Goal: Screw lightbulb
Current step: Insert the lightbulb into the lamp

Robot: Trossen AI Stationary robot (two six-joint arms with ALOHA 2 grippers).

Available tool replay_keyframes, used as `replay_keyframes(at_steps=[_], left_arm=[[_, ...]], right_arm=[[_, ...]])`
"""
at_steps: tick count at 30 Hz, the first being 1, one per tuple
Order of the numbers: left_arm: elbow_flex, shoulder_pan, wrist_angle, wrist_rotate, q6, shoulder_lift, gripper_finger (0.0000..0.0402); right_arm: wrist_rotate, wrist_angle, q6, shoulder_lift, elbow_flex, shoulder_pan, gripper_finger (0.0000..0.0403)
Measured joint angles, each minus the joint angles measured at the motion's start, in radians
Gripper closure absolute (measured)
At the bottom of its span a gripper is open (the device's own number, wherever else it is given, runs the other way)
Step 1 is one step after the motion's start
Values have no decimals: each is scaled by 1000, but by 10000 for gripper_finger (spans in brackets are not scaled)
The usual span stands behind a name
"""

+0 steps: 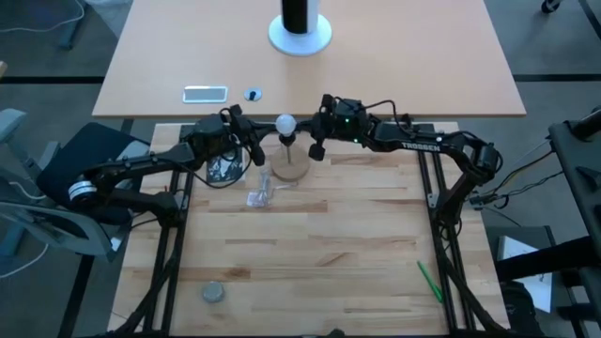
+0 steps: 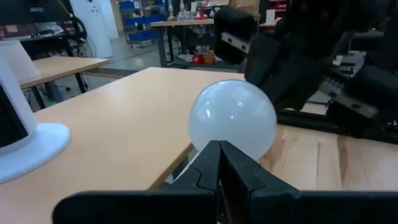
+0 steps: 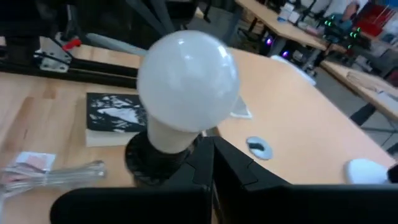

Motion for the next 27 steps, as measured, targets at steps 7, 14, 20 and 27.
replay_keyframes(at_steps=[7, 14, 20, 27], left_arm=[[0, 2, 19, -23, -7, 3, 401], [0, -1, 8, -102, -7, -8, 401], [0, -6, 4, 1, -6, -26, 401], [0, -5, 2, 31, 8, -4, 401]], right_arm=[[-87, 55, 5, 0, 0, 0, 403], [-47, 28, 6, 0, 0, 3, 403], [92, 9, 3, -9, -1, -9, 403], [-5, 43, 32, 19, -1, 1, 403]])
